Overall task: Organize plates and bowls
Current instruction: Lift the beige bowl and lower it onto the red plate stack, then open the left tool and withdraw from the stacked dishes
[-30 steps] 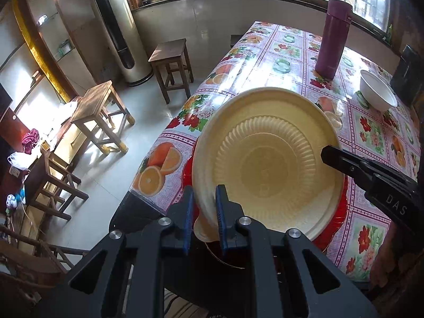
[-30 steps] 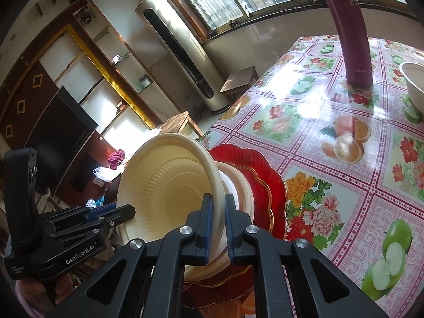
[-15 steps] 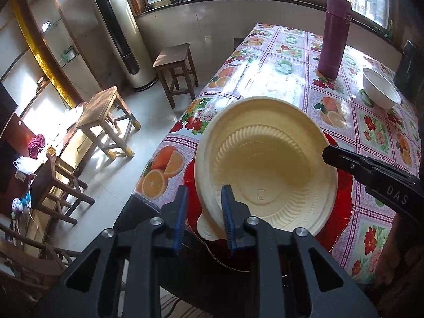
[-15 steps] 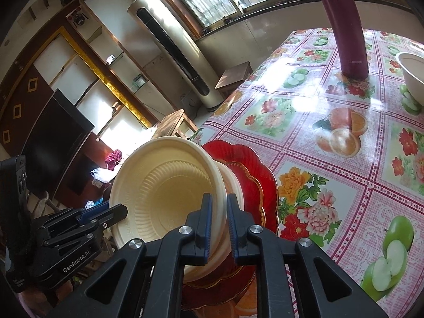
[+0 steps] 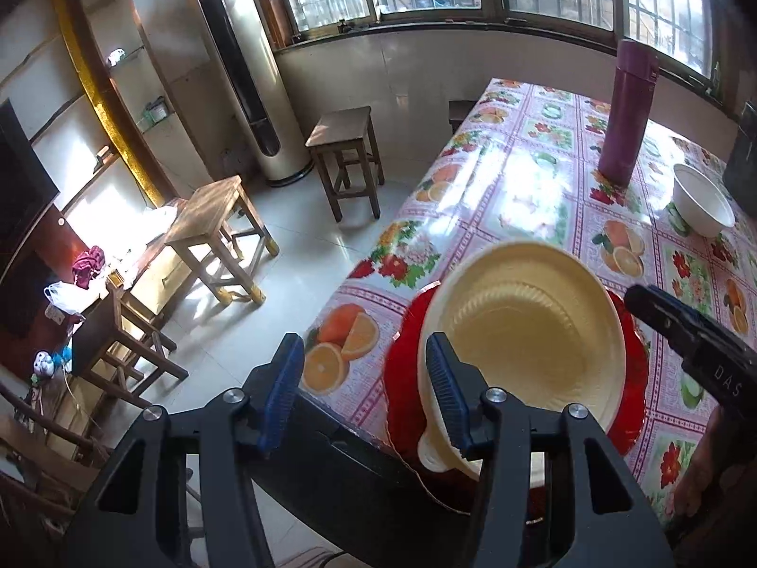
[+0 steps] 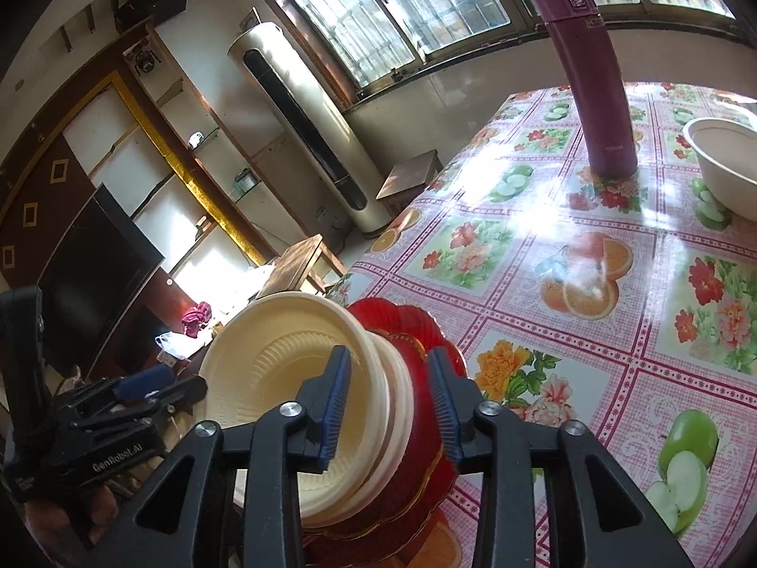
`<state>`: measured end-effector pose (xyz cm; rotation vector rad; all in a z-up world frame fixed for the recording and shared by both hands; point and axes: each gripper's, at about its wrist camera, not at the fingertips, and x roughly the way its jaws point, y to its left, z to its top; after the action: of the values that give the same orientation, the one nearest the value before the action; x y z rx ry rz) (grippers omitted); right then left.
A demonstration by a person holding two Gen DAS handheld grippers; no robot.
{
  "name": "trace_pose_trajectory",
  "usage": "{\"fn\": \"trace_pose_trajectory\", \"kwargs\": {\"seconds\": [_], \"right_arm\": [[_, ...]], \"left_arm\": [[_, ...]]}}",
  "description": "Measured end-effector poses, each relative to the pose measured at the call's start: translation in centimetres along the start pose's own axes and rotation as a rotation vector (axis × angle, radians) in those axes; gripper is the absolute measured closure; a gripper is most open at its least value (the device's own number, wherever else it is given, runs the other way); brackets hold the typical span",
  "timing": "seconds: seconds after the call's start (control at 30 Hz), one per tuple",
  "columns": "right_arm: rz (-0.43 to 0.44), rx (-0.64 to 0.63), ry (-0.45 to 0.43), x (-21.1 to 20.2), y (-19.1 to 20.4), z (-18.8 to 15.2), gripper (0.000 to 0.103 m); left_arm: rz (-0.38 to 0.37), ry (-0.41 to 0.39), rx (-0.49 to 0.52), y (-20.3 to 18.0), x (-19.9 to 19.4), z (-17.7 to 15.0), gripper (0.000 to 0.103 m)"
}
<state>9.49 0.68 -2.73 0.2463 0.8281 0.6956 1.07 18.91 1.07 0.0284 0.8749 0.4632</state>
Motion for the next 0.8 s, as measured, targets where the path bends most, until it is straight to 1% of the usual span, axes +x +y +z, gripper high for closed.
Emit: {"fn": "trace_pose_trajectory", "kwargs": {"seconds": [0.07, 0.13, 0.23, 0.3, 0.33, 0.37, 0.43, 0.5, 0.63, 0.73, 0.8], "right_arm": [[0.003, 0.023, 0.015, 0.3, -0.5, 0.0, 0.060], [-0.007, 0.031, 0.012, 0.3, -0.9, 0.0, 0.060], [-0.015, 0.033, -0.006, 0.1, -1.3, 0.0, 0.060], [-0.020, 0.042, -0.032, -0.3, -1.5, 0.0, 0.060], [-0.024, 0.052, -0.049, -0.6, -1.8, 0.0, 0.056], [-0.036, 0.068, -0.069, -0.8, -2.3, 0.0, 0.052], [-0.076, 0.119, -0.107, -1.2, -3.8, 0.2, 0.037], [-0.104, 0.199, -0.125, -1.4, -5.7, 0.6, 0.035], [-0.140, 0.373, -0.154, -2.0, -10.2, 1.2, 0.034], [-0.178, 0.424, -0.177, -2.4, -12.1, 1.6, 0.034], [-0.188, 0.437, -0.185, -2.5, -12.5, 1.7, 0.034]], "left_arm": [[0.072, -0.051, 0.018, 0.3, -0.1, 1.5, 0.050], [0.121, -0.081, 0.039, 0.3, 0.2, 2.8, 0.050], [0.124, -0.095, 0.074, -0.5, 0.7, 3.9, 0.050], [0.155, -0.099, 0.103, -1.5, 1.3, 4.3, 0.050], [0.161, -0.099, 0.112, -1.8, 1.6, 4.4, 0.050], [0.162, -0.097, 0.117, -2.0, 2.0, 4.5, 0.050], [0.163, -0.076, 0.121, -2.3, 2.8, 4.4, 0.050], [0.151, -0.051, 0.134, -2.7, 3.6, 4.0, 0.050], [0.158, -0.021, 0.140, -3.1, 4.6, 3.6, 0.050], [0.154, 0.002, 0.146, -3.2, 5.4, 3.4, 0.050], [0.154, 0.028, 0.151, -3.3, 6.3, 3.3, 0.050]]}}
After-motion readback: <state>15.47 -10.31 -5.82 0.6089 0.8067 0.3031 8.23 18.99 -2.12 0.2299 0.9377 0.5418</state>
